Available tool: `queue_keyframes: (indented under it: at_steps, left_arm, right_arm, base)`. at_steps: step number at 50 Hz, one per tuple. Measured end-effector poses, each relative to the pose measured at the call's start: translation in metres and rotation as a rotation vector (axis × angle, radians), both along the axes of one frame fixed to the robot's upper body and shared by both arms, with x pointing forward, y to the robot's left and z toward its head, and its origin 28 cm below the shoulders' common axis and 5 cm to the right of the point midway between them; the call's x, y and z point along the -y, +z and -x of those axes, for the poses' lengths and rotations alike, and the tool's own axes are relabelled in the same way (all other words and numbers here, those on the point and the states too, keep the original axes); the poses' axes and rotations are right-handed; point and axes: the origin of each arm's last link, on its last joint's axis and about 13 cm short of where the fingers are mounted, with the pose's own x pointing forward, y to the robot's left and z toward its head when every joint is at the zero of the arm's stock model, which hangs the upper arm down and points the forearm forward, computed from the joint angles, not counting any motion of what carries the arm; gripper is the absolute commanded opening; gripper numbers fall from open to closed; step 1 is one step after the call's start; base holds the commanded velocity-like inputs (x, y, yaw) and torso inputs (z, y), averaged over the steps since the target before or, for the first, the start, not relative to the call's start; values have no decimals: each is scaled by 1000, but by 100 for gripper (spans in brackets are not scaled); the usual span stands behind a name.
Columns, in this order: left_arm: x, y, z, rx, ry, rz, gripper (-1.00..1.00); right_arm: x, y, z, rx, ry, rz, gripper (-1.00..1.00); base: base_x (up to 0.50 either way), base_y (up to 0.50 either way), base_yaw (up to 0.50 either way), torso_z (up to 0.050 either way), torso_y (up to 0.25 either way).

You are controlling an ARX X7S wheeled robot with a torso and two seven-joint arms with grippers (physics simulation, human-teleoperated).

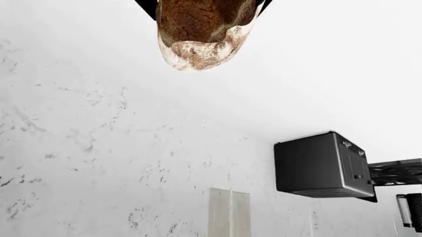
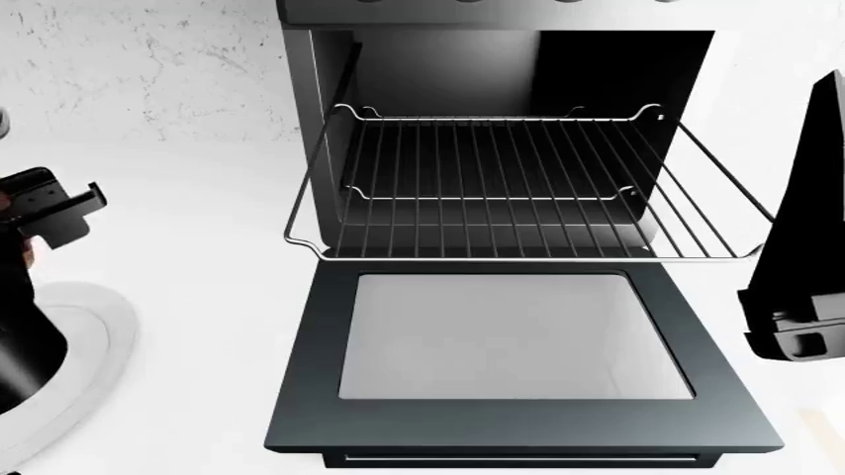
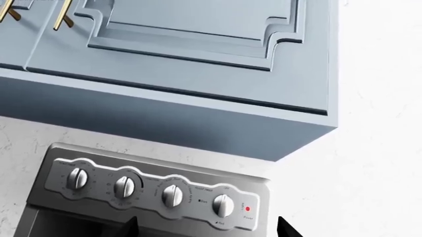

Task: Place the bread on the top rack of the toaster oven.

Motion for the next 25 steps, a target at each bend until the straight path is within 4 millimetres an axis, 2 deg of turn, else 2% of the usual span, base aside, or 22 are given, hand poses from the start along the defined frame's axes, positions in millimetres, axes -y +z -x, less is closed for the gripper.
queue_keyframes:
  at_steps: [25]
  left_arm:
    - [25,45,6,38,-304,-96,-100]
  right_arm:
    - [1,0,3,8,-8,0,100]
  base:
    - [0,0,0,0,0]
